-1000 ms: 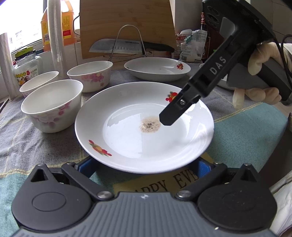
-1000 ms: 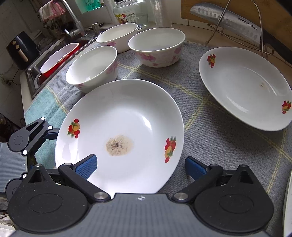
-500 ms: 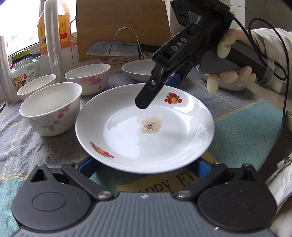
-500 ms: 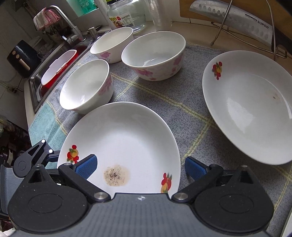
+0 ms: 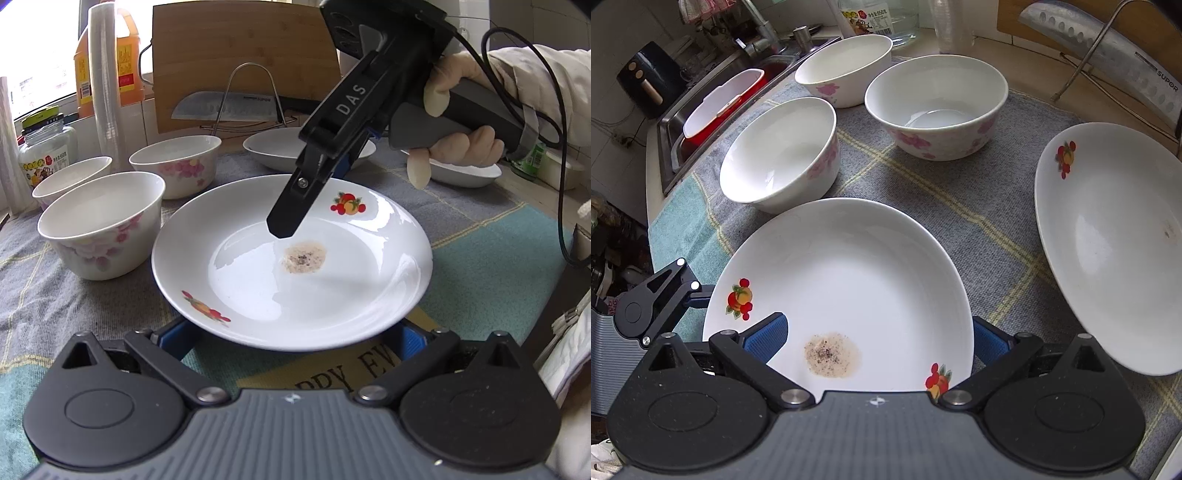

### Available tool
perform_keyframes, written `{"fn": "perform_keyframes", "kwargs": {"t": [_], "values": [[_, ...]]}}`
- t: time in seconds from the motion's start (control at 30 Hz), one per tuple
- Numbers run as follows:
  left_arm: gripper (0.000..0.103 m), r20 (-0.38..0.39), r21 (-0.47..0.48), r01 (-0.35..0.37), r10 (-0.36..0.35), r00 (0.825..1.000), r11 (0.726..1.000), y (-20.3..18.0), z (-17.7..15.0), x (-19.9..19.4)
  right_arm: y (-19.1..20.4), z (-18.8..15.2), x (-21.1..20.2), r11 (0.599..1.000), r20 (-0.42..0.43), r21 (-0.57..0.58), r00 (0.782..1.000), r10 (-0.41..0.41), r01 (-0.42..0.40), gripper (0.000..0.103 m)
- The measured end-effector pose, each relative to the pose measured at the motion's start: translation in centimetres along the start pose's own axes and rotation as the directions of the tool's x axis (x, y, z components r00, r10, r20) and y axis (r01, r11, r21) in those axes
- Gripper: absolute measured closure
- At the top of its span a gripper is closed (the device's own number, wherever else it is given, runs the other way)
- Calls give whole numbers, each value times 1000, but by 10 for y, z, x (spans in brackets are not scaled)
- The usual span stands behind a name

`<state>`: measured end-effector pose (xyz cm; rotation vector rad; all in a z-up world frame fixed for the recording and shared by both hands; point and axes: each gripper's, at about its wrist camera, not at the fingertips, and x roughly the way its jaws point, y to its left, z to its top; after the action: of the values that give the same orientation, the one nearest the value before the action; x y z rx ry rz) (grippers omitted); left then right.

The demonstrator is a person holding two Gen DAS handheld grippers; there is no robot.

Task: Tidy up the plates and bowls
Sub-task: 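Lift the stained plate with the right gripper and carry it toward the placed plate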

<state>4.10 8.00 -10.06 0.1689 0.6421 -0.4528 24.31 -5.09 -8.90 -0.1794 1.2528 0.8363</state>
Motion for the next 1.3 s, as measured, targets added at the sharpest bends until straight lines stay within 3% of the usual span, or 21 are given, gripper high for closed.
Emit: {"fn": "perform_keyframes", "kwargs": {"t": [0.2, 0.67, 1.3], "values": [[0, 1, 4, 1, -1, 1000, 1000, 0, 0, 0, -5, 3, -2, 998, -24, 36, 998, 60, -59, 0], [0, 2, 14, 12, -12, 1000, 1000, 1, 1, -1, -2, 14, 3, 999, -83, 14, 995, 52, -51, 0], [0, -16, 21, 25, -24, 1000, 999, 3, 4, 1, 0, 27, 8, 999, -103, -26, 994, 41, -44, 2]]}}
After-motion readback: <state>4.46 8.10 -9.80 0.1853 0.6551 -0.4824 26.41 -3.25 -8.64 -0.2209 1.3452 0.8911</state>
